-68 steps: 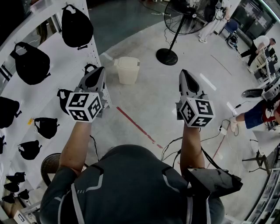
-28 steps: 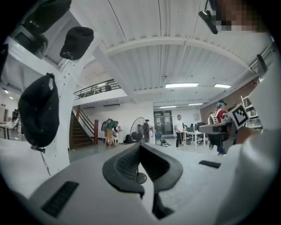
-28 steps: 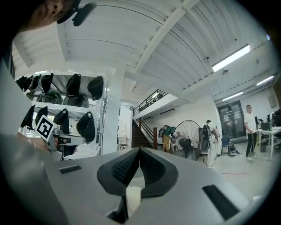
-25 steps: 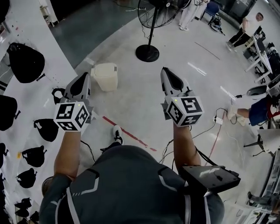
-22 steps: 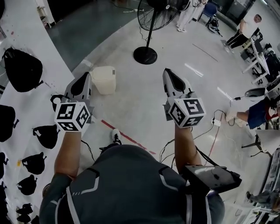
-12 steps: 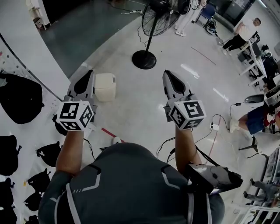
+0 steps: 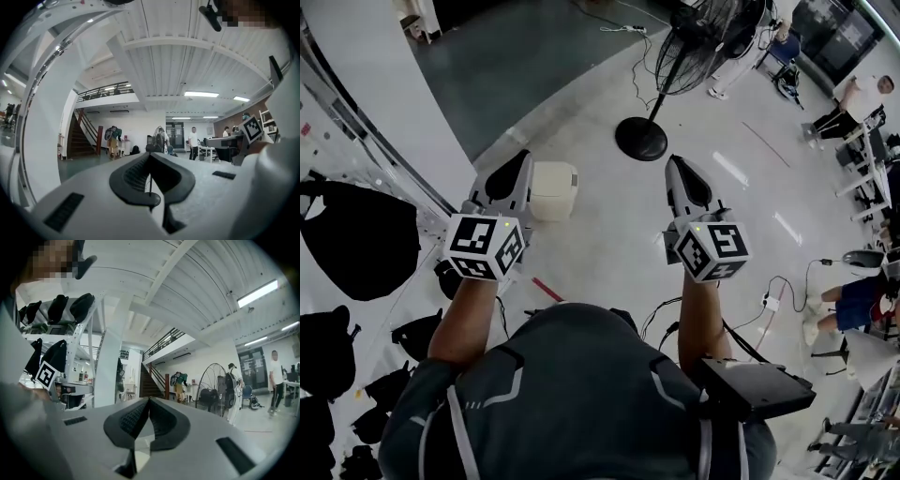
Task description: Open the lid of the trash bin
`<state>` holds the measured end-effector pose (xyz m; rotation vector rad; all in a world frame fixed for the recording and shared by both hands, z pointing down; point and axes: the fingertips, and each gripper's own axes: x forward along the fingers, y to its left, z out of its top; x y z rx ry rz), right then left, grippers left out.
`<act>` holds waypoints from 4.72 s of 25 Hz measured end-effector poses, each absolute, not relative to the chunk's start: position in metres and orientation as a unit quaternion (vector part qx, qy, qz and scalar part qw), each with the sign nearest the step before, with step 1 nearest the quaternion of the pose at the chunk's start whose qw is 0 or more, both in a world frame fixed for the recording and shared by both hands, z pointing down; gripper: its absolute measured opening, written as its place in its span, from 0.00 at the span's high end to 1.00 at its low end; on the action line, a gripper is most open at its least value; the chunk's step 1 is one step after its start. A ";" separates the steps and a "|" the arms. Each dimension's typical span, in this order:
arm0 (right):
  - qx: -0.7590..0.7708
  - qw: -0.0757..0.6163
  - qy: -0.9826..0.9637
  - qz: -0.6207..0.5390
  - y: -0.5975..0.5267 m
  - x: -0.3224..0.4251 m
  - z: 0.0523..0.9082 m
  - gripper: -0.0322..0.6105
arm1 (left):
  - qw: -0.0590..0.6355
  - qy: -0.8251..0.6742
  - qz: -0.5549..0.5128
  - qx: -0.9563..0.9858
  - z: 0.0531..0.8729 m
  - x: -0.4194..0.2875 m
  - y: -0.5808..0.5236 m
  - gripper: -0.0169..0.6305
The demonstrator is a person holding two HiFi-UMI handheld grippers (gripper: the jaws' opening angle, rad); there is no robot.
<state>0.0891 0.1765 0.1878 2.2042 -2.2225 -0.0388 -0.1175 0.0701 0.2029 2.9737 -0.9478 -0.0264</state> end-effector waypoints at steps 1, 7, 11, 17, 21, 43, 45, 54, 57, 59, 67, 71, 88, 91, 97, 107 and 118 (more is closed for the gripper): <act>0.700 0.005 -0.714 -0.013 0.169 0.089 0.187 0.91 | 0.017 -0.307 -0.009 0.952 0.205 -0.119 0.065 0.96; 0.674 0.006 -0.738 -0.024 0.119 0.097 0.183 0.91 | 0.029 -0.335 -0.005 0.942 0.218 -0.115 0.029 0.96; 0.643 0.003 -0.766 -0.018 0.077 0.110 0.198 0.91 | 0.035 -0.364 0.004 0.931 0.236 -0.102 -0.002 0.96; 0.599 0.005 -0.801 -0.014 0.007 0.148 0.200 0.91 | 0.045 -0.418 0.002 0.907 0.235 -0.077 -0.056 0.96; 0.576 0.008 -0.817 -0.012 -0.032 0.178 0.198 0.91 | 0.045 -0.444 0.006 0.895 0.233 -0.051 -0.084 0.96; 0.499 0.015 -0.866 0.005 -0.181 0.216 0.246 0.91 | 0.067 -0.528 0.063 0.844 0.284 -0.037 -0.177 0.96; 0.496 0.029 -0.868 0.014 -0.194 0.207 0.263 0.91 | 0.065 -0.526 0.064 0.845 0.292 -0.044 -0.186 0.96; 0.451 0.106 -0.885 0.050 -0.239 0.159 0.368 0.91 | 0.142 -0.530 0.098 0.830 0.375 -0.065 -0.197 0.96; 0.434 0.141 -0.888 0.058 -0.250 0.149 0.413 0.91 | 0.158 -0.535 0.110 0.822 0.402 -0.068 -0.202 0.96; 0.424 0.161 -0.889 0.066 -0.255 0.144 0.443 0.91 | 0.162 -0.541 0.120 0.817 0.420 -0.072 -0.204 0.96; 0.387 0.218 -0.891 0.097 -0.263 0.129 0.538 0.91 | 0.178 -0.555 0.149 0.799 0.492 -0.078 -0.206 0.96; 0.365 0.242 -0.892 0.107 -0.264 0.122 0.586 0.91 | 0.191 -0.555 0.161 0.794 0.527 -0.078 -0.211 0.96; 0.316 0.341 -0.866 0.184 -0.254 0.109 0.801 0.91 | 0.272 -0.550 0.190 0.766 0.678 -0.078 -0.221 0.96; 0.310 0.362 -0.856 0.200 -0.249 0.110 0.839 0.91 | 0.278 -0.551 0.199 0.761 0.701 -0.077 -0.219 0.96; 0.296 0.393 -0.843 0.218 -0.241 0.108 0.902 0.91 | 0.301 -0.551 0.222 0.746 0.749 -0.077 -0.211 0.96; 0.254 0.461 -0.823 0.216 -0.222 0.103 0.976 0.91 | 0.313 -0.544 0.239 0.741 0.798 -0.075 -0.198 0.96; 0.248 0.477 -0.816 0.212 -0.218 0.102 0.992 0.91 | 0.315 -0.548 0.245 0.735 0.816 -0.082 -0.188 0.96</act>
